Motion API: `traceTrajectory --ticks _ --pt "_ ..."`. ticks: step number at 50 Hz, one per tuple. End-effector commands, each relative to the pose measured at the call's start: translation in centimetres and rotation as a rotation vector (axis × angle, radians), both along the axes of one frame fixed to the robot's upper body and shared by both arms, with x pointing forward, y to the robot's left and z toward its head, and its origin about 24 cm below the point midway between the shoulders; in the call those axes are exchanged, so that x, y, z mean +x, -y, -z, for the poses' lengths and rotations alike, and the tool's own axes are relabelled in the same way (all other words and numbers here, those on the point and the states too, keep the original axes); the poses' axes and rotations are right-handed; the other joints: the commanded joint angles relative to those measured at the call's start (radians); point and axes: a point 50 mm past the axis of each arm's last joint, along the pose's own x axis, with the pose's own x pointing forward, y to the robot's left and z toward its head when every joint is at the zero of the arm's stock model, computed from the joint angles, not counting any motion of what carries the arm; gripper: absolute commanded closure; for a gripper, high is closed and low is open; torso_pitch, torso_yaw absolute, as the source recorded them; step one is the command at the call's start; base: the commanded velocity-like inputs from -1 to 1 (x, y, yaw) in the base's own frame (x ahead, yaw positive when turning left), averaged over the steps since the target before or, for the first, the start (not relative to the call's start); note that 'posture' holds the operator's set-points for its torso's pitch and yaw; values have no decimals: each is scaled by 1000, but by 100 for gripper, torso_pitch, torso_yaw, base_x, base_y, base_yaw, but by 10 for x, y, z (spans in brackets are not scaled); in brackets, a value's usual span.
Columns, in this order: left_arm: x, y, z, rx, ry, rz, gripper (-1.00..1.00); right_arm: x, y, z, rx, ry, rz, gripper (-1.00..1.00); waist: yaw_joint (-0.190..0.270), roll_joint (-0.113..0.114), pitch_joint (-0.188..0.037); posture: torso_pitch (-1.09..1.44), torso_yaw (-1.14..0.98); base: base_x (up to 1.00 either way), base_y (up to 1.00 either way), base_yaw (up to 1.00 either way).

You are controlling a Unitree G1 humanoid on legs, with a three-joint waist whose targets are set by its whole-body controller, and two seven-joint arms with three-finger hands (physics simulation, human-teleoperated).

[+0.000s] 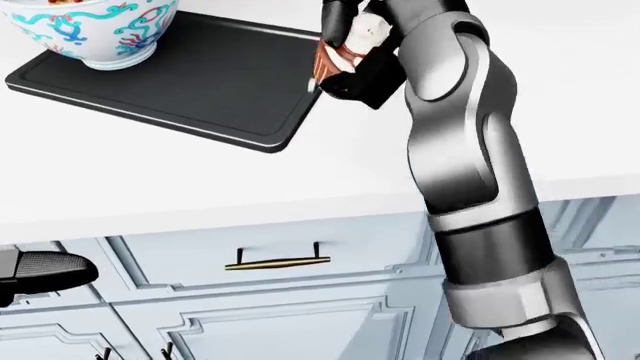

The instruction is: Pick up the bowl with cake and place it on the tray. Pick up the cupcake and place it on the tray.

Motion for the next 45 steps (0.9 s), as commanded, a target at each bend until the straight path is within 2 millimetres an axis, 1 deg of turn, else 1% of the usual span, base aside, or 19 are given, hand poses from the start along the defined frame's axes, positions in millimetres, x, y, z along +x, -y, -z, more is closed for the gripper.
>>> traceTrajectory --ticks 1,3,6,8,12,14,16,19,26,39,44,45 --pt "-5 0 -9 22 73 -2 -100 2 -9 -17 38 117 -12 100 -1 5 -23 0 0 0 0 0" --pt "-5 -2 -10 20 73 -6 -100 9 -15 -16 69 132 -16 100 -1 7 -25 0 0 0 0 0" --pt "-6 -4 -9 18 73 -9 -100 15 -20 -20 111 170 -14 100 -2 10 -26 0 0 0 0 0" --pt "-6 -4 -8 16 72 -9 -100 17 -25 -22 120 180 -17 100 -1 11 -25 0 0 0 0 0" --pt "-5 -4 -6 14 69 -9 -100 23 -35 -19 138 169 -27 100 0 13 -24 0 0 0 0 0" --pt "-5 -5 -5 13 68 -11 -100 24 -39 -20 146 173 -31 100 -1 13 -25 0 0 0 0 0" --pt "-5 -5 -5 13 68 -11 -100 24 -40 -21 149 175 -32 100 -2 14 -26 0 0 0 0 0" --pt "-4 -6 -3 10 66 -12 -100 25 -51 -23 145 177 -47 100 -2 14 -25 0 0 0 0 0" --pt "-3 -8 -2 10 67 -14 -100 27 -64 -15 153 175 -62 100 -2 16 -25 0 0 0 0 0" --pt "-5 -7 -6 11 72 -11 -100 25 -79 -6 132 175 -83 100 -1 18 -22 0 0 0 0 0" --pt "-5 -6 -5 11 70 -9 -100 25 -81 -1 108 182 -73 100 -1 19 -21 0 0 0 0 0" --pt "-5 -6 -5 11 69 -10 -100 26 -82 4 94 180 -68 100 -1 19 -22 0 0 0 0 0"
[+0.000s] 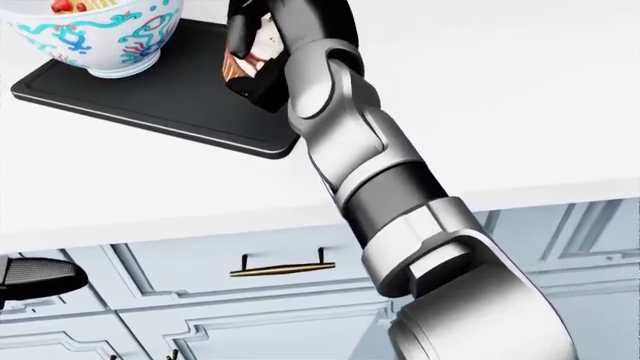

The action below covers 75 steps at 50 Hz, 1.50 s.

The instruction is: Pick up the bowl with cake and place it on the tray. Pick up the cupcake and place it on the tray.

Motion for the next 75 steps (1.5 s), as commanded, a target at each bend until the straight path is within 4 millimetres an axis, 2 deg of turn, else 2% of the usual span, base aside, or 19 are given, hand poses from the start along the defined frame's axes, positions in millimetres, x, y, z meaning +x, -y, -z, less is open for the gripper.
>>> traceTrajectory --ticks 1,11,24,34,37,40,54,58,61,64,75 --pt "-4 0 -10 22 67 -7 -100 -3 -5 -25 9 110 -12 100 0 7 -25 0 0 0 0 0" --pt "-3 -1 -6 21 61 -9 -100 -4 -11 -10 -52 111 20 100 1 7 -26 0 0 0 0 0" --pt "-3 -1 -6 21 60 -10 -100 -3 -7 -2 -77 100 46 100 3 5 -28 0 0 0 0 0" --pt "-3 -2 -5 21 60 -11 -100 -3 -8 2 -84 92 43 48 3 6 -29 0 0 0 0 0" --pt "-3 -1 -4 21 60 -10 -100 -3 -8 2 -86 92 43 43 3 6 -30 0 0 0 0 0" --pt "-3 -1 -4 20 59 -10 -100 -3 -9 4 -88 90 40 18 3 6 -30 0 0 0 0 0" --pt "-3 -2 -4 21 59 -11 -100 -4 -10 6 -86 83 30 -27 3 5 -31 0 0 0 0 0" --pt "-3 -2 -4 21 58 -12 -100 -4 -10 7 -86 79 27 -50 3 5 -32 0 0 0 0 0" --pt "-3 -2 -3 21 57 -12 -100 -4 -11 7 -86 76 22 -82 3 5 -32 0 0 0 0 0" --pt "-3 -2 -4 22 58 -12 -100 -4 -12 7 -86 77 20 -89 3 5 -32 0 0 0 0 0" --pt "-3 -2 -4 21 58 -13 -100 -3 -7 -3 -86 92 24 -87 4 4 -30 0 0 0 0 0"
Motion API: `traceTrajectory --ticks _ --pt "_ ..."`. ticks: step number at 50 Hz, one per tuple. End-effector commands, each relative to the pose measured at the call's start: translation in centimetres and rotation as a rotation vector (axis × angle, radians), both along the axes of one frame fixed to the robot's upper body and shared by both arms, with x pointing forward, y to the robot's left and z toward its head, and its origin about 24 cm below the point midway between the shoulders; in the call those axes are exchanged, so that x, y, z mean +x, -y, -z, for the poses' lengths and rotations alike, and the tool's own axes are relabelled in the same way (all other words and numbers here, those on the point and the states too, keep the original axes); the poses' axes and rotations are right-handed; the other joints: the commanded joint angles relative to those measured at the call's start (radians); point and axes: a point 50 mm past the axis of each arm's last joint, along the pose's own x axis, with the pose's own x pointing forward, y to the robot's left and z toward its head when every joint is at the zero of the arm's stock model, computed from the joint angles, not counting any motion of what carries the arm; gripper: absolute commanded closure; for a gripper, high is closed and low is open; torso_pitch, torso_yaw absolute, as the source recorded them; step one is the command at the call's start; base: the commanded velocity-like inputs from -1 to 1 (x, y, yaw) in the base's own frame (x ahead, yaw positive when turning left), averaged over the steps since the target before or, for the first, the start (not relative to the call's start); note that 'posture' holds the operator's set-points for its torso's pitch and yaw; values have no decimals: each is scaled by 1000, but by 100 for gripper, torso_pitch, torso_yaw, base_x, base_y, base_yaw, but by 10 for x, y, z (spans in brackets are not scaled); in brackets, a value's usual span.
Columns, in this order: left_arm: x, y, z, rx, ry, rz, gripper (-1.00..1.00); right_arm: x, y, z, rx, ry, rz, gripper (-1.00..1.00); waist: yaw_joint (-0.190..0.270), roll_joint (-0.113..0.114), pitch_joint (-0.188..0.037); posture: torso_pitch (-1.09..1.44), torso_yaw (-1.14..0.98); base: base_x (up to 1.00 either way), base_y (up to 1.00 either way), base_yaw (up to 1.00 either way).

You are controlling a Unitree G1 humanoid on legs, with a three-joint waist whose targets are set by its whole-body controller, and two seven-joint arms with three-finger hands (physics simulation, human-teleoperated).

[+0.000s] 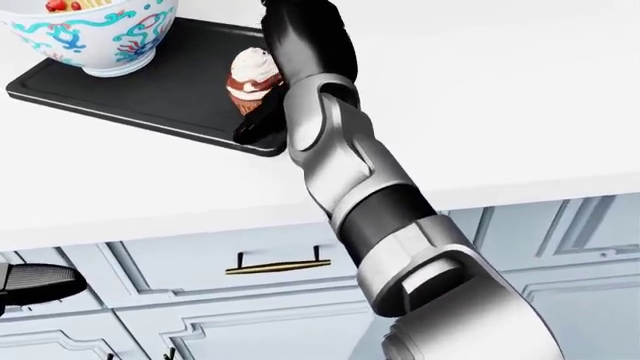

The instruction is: Pick up the bowl with cake and place it on the tray. Pick up the cupcake and place it on the tray.

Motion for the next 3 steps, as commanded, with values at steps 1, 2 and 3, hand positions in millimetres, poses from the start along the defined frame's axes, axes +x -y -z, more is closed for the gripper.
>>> traceTrajectory --ticks 1,2,3 --pt "-4 1 -11 25 69 -4 -100 -2 -5 -31 17 107 -26 -87 0 6 -25 0 0 0 0 0" --pt "-4 1 -11 25 70 -4 -100 -2 -4 -34 16 112 -27 -87 0 6 -25 0 0 0 0 0" --pt "-4 1 -11 24 70 -4 -100 -2 -3 -36 17 114 -28 -87 0 5 -25 0 0 0 0 0"
